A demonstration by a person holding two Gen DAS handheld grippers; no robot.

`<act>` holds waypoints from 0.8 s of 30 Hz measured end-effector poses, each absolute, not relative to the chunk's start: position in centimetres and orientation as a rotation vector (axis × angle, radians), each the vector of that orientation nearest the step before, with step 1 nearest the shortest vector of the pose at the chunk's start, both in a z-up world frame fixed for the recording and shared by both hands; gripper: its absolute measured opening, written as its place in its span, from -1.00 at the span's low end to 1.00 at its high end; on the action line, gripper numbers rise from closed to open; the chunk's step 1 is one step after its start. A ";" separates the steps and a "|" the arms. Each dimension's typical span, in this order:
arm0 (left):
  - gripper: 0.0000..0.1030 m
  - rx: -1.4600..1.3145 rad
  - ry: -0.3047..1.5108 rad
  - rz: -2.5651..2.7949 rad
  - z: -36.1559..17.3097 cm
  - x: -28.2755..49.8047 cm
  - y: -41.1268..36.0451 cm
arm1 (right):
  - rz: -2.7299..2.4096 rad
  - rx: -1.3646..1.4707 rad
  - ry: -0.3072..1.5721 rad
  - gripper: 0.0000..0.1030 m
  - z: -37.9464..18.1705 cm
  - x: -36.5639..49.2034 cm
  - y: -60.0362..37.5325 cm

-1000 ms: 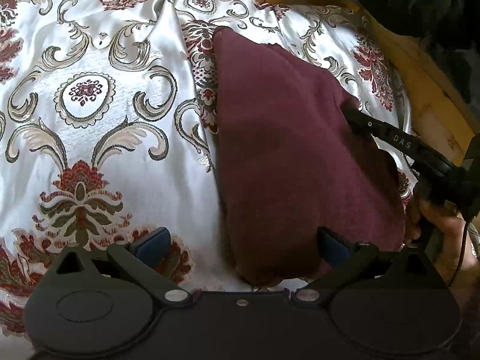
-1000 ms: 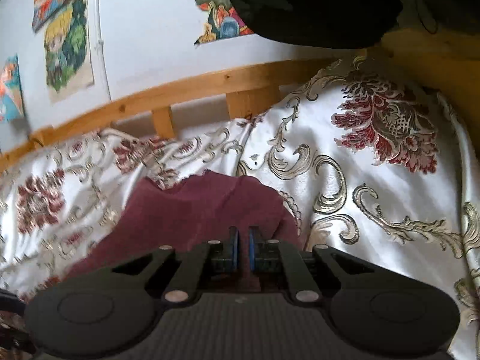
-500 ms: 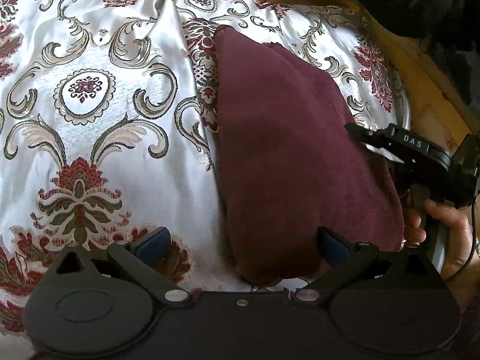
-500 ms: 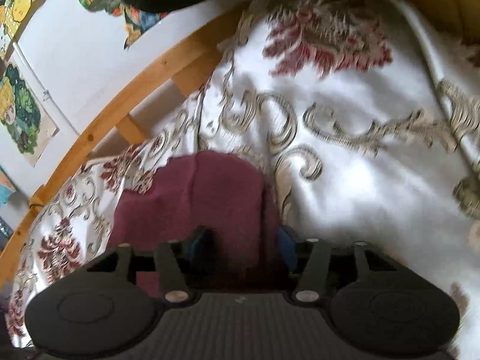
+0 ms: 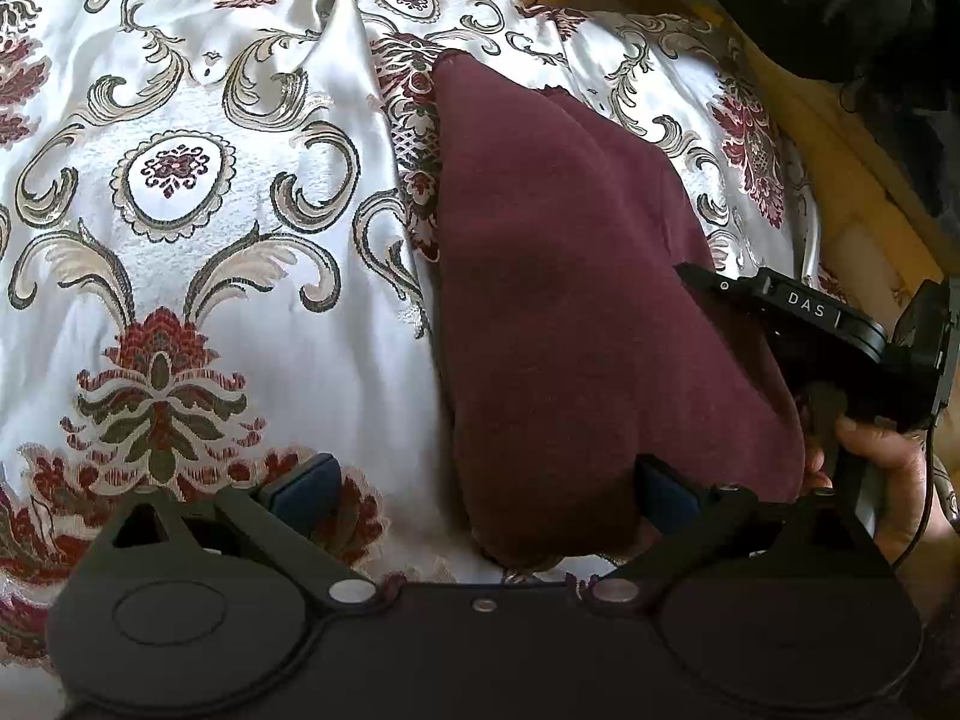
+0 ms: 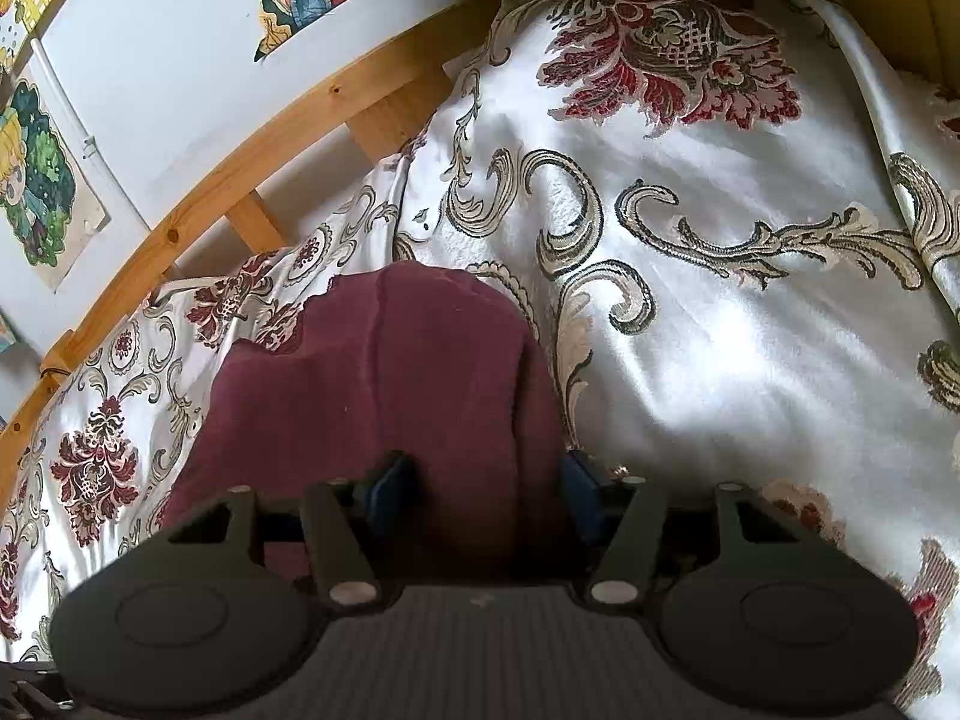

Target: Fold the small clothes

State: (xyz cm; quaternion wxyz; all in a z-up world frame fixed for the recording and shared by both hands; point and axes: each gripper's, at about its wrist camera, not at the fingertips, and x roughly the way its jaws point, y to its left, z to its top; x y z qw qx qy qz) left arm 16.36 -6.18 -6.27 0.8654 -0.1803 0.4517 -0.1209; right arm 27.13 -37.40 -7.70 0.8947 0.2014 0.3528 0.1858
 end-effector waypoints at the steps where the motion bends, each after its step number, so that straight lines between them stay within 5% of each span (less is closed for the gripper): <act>1: 0.99 -0.379 0.946 -0.253 -6.2 16.4 -6.2 | 0.385 0.417 0.731 0.22 -7.7 27.1 -37.4; 24: 0.99 -0.393 0.946 -0.251 -6.3 16.3 -6.1 | 0.391 0.408 0.724 0.33 -7.7 27.2 -37.2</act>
